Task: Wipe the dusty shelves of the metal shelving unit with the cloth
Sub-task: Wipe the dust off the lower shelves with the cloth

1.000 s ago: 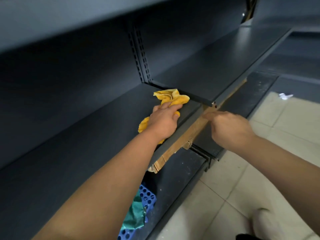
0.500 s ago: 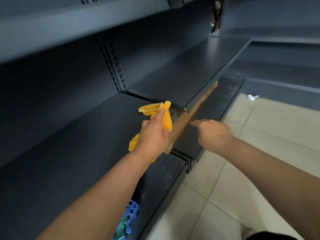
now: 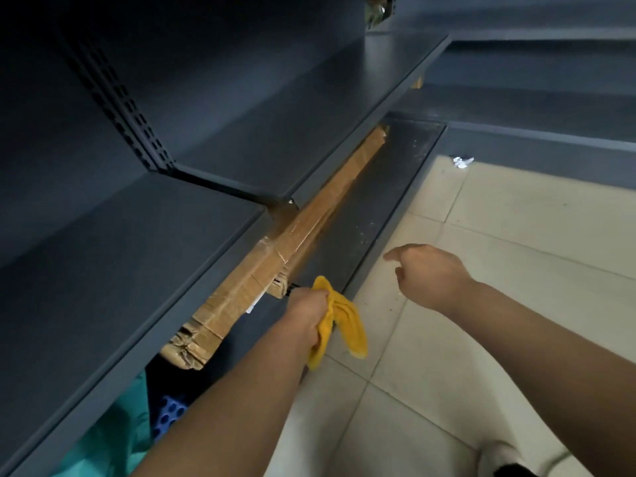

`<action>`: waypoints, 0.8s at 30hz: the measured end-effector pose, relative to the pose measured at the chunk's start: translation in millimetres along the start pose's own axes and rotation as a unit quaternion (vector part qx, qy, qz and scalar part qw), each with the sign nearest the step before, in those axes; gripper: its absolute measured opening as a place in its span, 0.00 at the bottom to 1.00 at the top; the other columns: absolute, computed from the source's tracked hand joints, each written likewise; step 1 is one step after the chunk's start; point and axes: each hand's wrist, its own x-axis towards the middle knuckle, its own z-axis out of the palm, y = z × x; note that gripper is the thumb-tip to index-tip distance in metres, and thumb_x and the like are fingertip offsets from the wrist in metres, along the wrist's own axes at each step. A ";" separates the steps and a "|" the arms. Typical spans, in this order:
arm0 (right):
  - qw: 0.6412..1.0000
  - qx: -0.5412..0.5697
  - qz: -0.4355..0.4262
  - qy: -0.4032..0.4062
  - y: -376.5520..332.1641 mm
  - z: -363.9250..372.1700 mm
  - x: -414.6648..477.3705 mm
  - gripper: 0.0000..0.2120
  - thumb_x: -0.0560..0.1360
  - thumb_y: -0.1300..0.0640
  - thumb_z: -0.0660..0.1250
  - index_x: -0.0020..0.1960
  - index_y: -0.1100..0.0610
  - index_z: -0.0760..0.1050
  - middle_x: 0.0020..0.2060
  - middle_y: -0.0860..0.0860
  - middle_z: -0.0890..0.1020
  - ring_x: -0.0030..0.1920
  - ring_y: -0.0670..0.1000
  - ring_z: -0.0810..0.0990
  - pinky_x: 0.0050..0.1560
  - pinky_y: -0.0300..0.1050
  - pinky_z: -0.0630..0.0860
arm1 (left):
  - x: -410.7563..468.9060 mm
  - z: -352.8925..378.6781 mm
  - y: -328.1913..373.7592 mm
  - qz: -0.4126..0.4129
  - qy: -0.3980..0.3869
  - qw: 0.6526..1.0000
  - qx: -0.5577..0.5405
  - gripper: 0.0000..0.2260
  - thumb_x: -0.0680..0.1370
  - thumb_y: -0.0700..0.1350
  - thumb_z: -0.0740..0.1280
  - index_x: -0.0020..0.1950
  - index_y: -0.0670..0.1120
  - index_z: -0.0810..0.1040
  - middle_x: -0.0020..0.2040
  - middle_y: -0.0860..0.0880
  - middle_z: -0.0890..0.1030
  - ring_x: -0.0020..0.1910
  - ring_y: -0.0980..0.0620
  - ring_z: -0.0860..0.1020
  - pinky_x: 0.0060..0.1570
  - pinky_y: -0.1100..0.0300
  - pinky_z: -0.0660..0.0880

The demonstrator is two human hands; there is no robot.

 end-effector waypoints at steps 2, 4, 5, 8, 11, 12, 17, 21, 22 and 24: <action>1.000 0.003 -0.010 -0.009 8.1 6.4 13.5 0.24 0.77 0.60 0.56 0.71 0.45 0.68 0.69 0.49 0.73 0.67 0.53 0.73 0.60 0.46 0.73 | 18.1 6.9 2.8 0.010 -0.007 1.000 -0.025 0.11 0.78 0.38 0.61 0.51 0.31 0.79 0.41 0.41 0.82 0.46 0.38 0.83 0.53 0.42 0.79; 1.000 0.006 -0.023 -0.016 14.4 10.3 27.9 0.24 0.77 0.60 0.57 0.72 0.46 0.67 0.67 0.51 0.75 0.66 0.54 0.73 0.60 0.48 0.74 | 31.9 18.2 11.0 0.047 0.032 0.997 -0.050 0.13 0.79 0.42 0.60 0.55 0.35 0.79 0.48 0.37 0.83 0.47 0.39 0.82 0.54 0.46 0.79; 0.999 0.010 -0.029 -0.016 17.9 12.5 36.2 0.24 0.77 0.60 0.57 0.71 0.46 0.67 0.66 0.51 0.75 0.65 0.55 0.74 0.60 0.49 0.75 | 41.2 25.9 15.6 0.077 0.073 0.993 -0.056 0.14 0.79 0.44 0.60 0.60 0.38 0.78 0.51 0.38 0.82 0.50 0.39 0.81 0.56 0.45 0.78; 0.998 0.022 -0.050 -0.014 28.9 21.2 62.9 0.25 0.76 0.61 0.58 0.71 0.45 0.68 0.65 0.50 0.76 0.64 0.54 0.75 0.59 0.50 0.76 | 68.5 51.2 18.7 0.133 0.179 0.974 0.046 0.25 0.80 0.53 0.59 0.75 0.47 0.63 0.67 0.41 0.73 0.66 0.38 0.71 0.66 0.42 0.68; 0.997 0.029 -0.071 -0.014 47.1 29.1 91.6 0.23 0.78 0.59 0.58 0.71 0.45 0.68 0.67 0.49 0.75 0.66 0.53 0.73 0.60 0.49 0.75 | 99.5 74.7 1.8 0.097 0.084 0.971 0.201 0.36 0.79 0.60 0.60 0.79 0.46 0.47 0.79 0.45 0.51 0.76 0.39 0.53 0.72 0.43 0.56; 0.997 0.028 -0.076 -0.013 55.9 31.8 101.4 0.22 0.78 0.58 0.57 0.71 0.45 0.68 0.67 0.49 0.75 0.66 0.53 0.73 0.61 0.49 0.75 | 109.2 78.9 -8.8 0.092 0.050 0.947 0.303 0.38 0.79 0.59 0.61 0.79 0.44 0.45 0.80 0.45 0.48 0.77 0.40 0.52 0.73 0.45 0.55; 0.995 0.029 -0.087 -0.040 108.3 36.8 157.3 0.22 0.79 0.58 0.57 0.71 0.45 0.68 0.65 0.50 0.77 0.63 0.53 0.76 0.60 0.48 0.75 | 137.3 96.0 -2.7 0.140 0.026 0.800 0.582 0.34 0.83 0.50 0.56 0.78 0.39 0.39 0.79 0.42 0.41 0.78 0.42 0.44 0.75 0.53 0.44; 0.993 0.041 -0.099 -0.042 149.9 27.6 192.7 0.21 0.79 0.57 0.56 0.71 0.45 0.68 0.65 0.49 0.76 0.64 0.51 0.74 0.60 0.45 0.73 | 163.6 139.6 48.8 0.125 0.003 0.772 0.623 0.31 0.84 0.50 0.52 0.78 0.38 0.39 0.79 0.42 0.42 0.78 0.45 0.42 0.74 0.55 0.42; 0.993 0.041 -0.099 -0.045 160.6 23.9 198.2 0.21 0.79 0.58 0.57 0.71 0.46 0.68 0.65 0.48 0.76 0.64 0.51 0.75 0.59 0.44 0.72 | 171.6 151.7 60.0 0.117 -0.006 0.767 0.631 0.31 0.84 0.50 0.52 0.78 0.38 0.39 0.79 0.42 0.41 0.78 0.44 0.42 0.74 0.54 0.42; 0.993 0.041 -0.100 -0.056 181.9 14.9 206.0 0.21 0.79 0.58 0.57 0.71 0.46 0.68 0.65 0.48 0.75 0.63 0.50 0.75 0.58 0.43 0.72 | 187.4 166.8 74.6 0.078 -0.037 0.767 0.636 0.35 0.83 0.53 0.55 0.78 0.38 0.37 0.79 0.42 0.39 0.78 0.42 0.42 0.76 0.51 0.45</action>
